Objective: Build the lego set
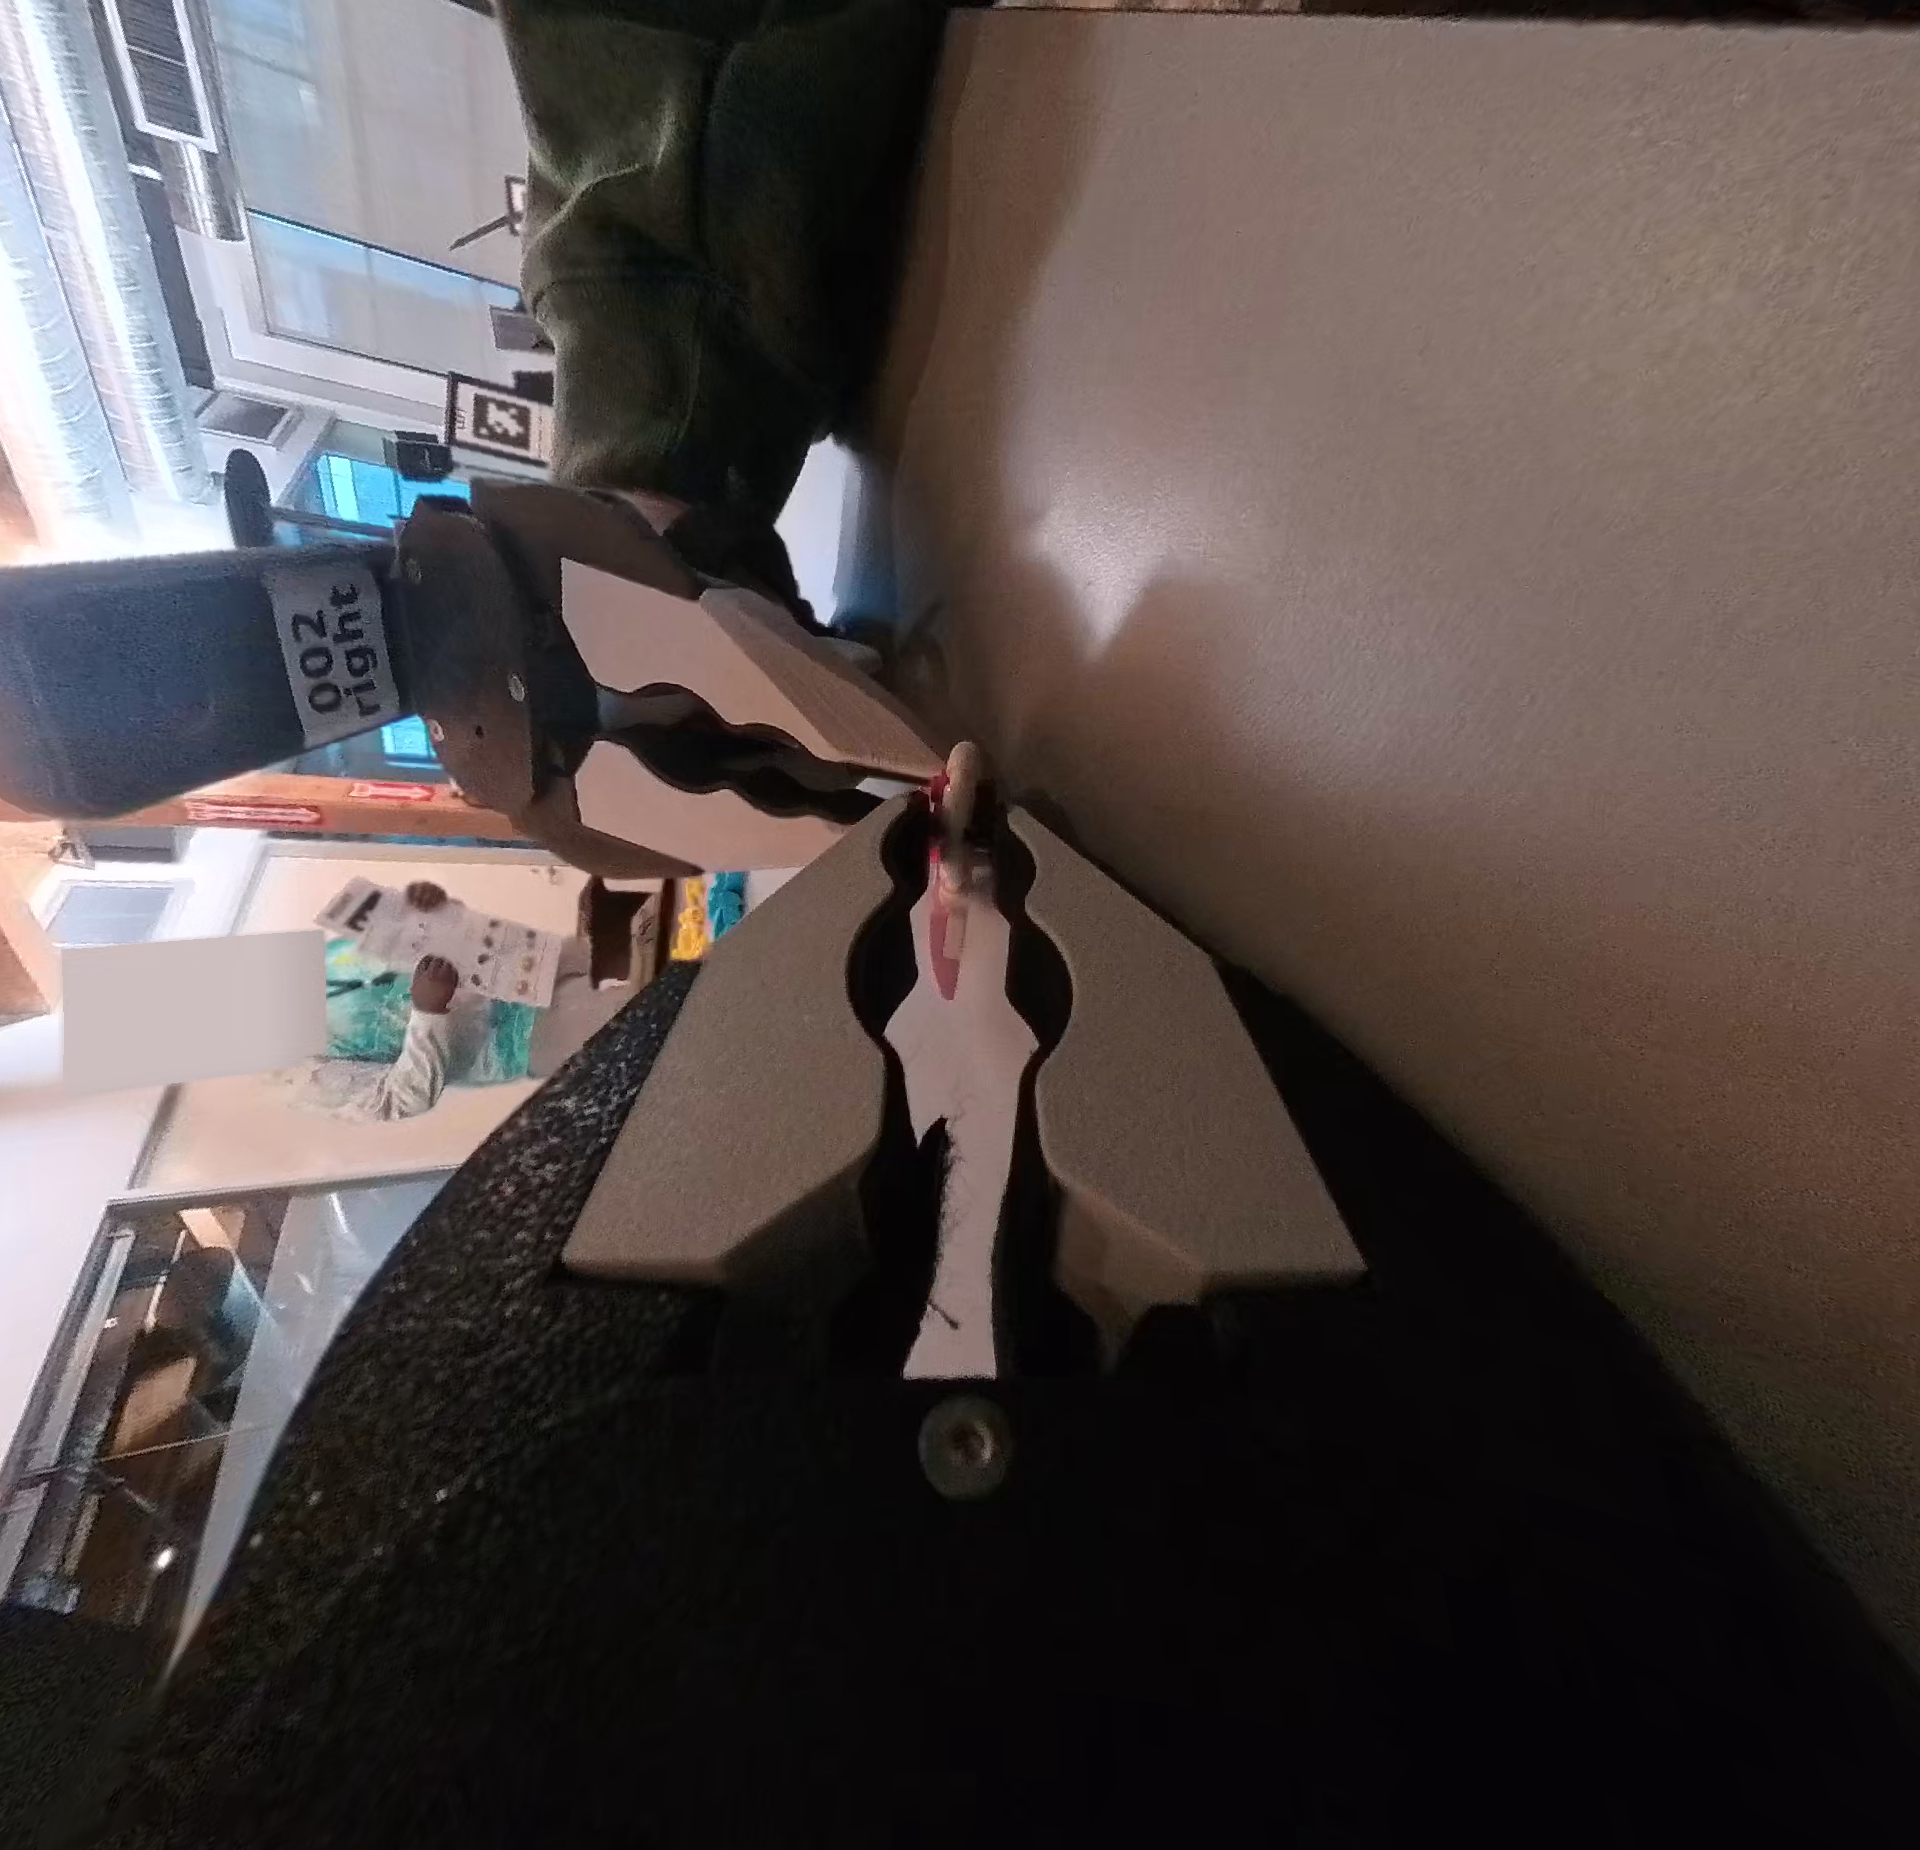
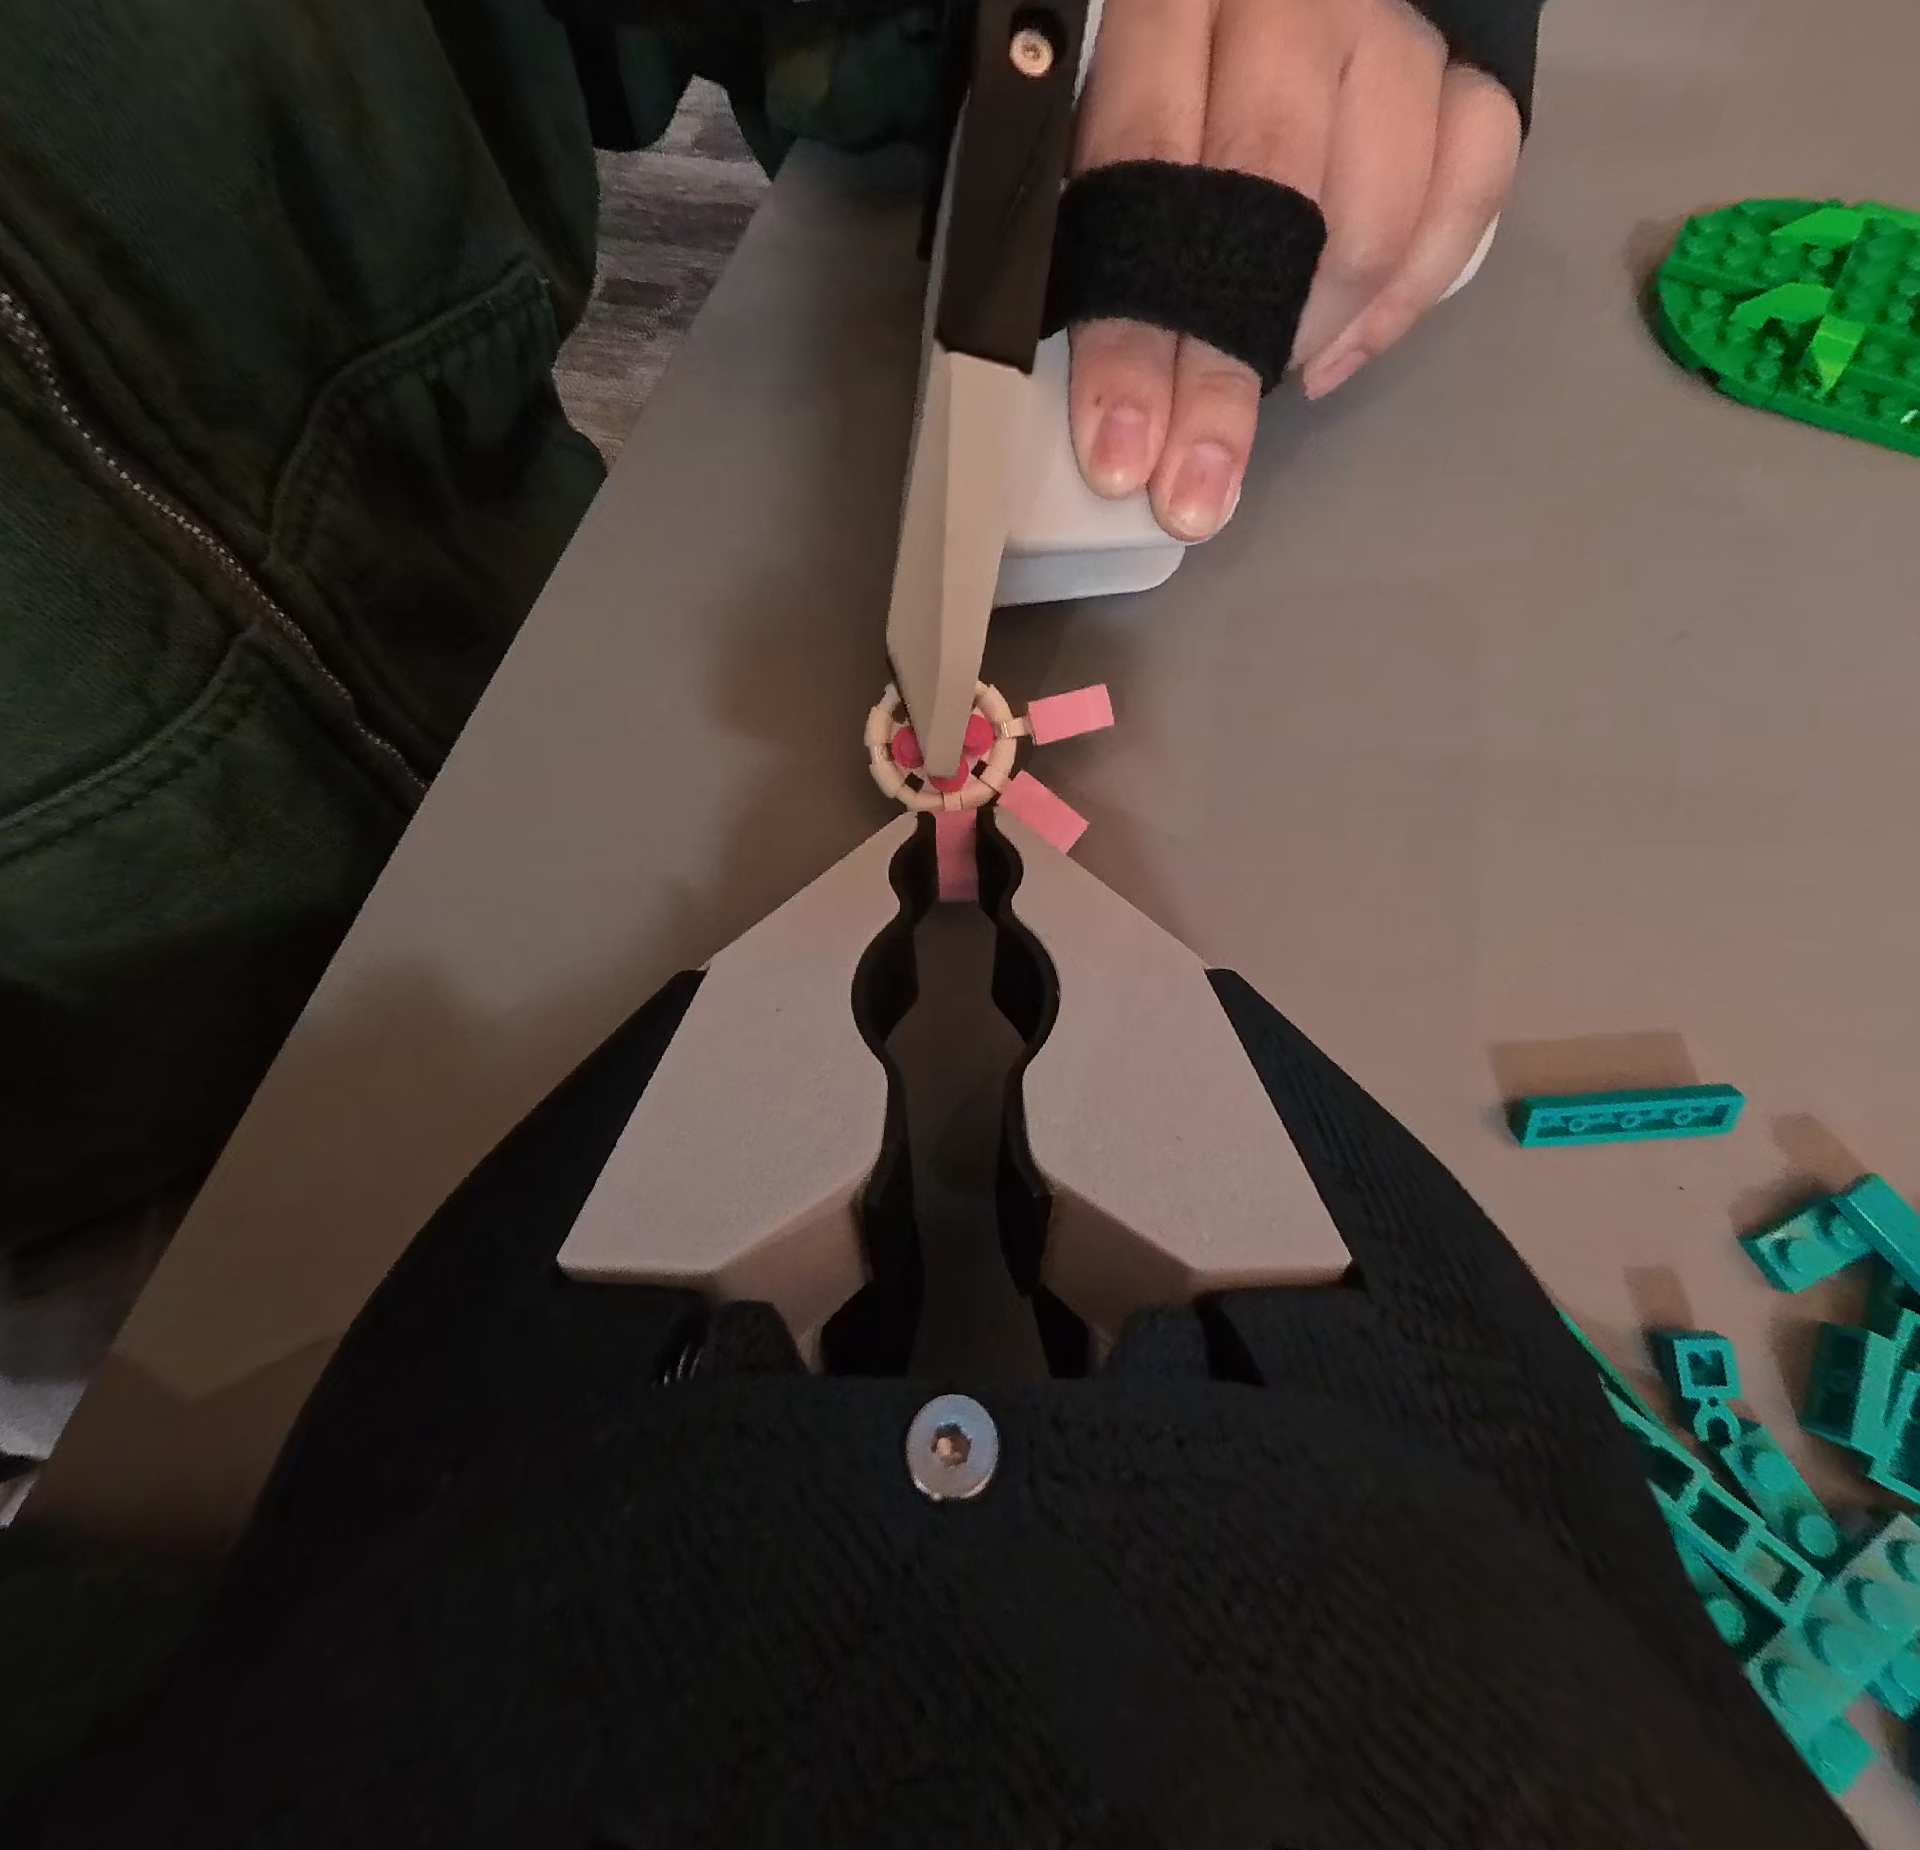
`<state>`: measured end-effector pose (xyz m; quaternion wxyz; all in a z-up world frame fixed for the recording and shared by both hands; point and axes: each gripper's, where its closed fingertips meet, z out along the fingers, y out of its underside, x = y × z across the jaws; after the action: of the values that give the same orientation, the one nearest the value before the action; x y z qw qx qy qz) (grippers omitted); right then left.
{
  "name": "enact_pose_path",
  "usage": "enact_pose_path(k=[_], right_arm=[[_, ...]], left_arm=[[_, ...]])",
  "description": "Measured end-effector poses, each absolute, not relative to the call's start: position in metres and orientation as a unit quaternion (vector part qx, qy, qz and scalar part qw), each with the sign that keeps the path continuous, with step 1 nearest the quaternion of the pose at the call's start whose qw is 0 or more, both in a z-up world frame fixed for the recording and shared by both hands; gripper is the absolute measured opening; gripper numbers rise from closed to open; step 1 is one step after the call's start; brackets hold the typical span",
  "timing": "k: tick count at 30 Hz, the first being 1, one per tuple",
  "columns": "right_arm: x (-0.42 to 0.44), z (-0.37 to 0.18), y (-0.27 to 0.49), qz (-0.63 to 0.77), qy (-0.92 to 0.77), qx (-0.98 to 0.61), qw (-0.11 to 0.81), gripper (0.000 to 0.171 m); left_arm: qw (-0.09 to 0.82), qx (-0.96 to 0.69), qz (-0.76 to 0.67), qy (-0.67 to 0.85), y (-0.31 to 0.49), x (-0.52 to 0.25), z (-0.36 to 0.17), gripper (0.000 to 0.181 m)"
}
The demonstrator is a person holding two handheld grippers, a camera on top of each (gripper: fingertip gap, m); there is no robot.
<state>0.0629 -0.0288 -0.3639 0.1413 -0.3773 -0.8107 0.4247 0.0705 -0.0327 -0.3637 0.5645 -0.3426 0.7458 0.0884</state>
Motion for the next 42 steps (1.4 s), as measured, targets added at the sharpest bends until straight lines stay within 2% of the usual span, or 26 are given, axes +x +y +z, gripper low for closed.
enact_pose_path(k=[8,10,11,13,17,21,27,34,42], right_arm=[[0.062,-0.362,-0.027,0.433,-0.801,-0.389,0.137,0.006],[0.059,-0.357,-0.023,0.443,-0.788,-0.397,0.159,0.011],[0.057,-0.350,-0.020,0.455,-0.776,-0.398,0.179,0.024],[0.057,-0.332,-0.009,0.472,-0.753,-0.397,0.228,0.039],[0.047,-0.282,0.027,0.484,-0.676,-0.383,0.402,0.048],[0.047,-0.241,0.054,0.469,-0.581,-0.357,0.561,0.047],[0.053,-0.230,0.076,0.372,-0.550,-0.350,0.661,0.044],[0.061,-0.220,0.085,0.295,-0.521,-0.329,0.730,0.043],[0.066,-0.224,0.097,0.281,-0.496,-0.351,0.743,0.041]], left_arm=[[0.570,-0.344,0.098,0.740,-0.030,0.070,-0.362,0.008],[0.571,-0.342,0.126,0.736,-0.025,0.069,-0.361,0.008],[0.571,-0.344,0.126,0.734,-0.023,0.068,-0.361,0.008],[0.577,-0.335,0.157,0.728,-0.017,0.064,-0.357,0.008],[0.613,-0.346,0.185,0.685,-0.005,0.057,-0.337,0.008],[0.630,-0.366,0.205,0.653,0.006,0.047,-0.325,0.008],[0.643,-0.387,0.230,0.620,0.018,0.038,-0.316,0.008],[0.653,-0.416,0.276,0.569,0.033,0.035,-0.300,0.008],[0.666,-0.462,0.321,0.490,0.046,0.014,-0.281,0.009]])
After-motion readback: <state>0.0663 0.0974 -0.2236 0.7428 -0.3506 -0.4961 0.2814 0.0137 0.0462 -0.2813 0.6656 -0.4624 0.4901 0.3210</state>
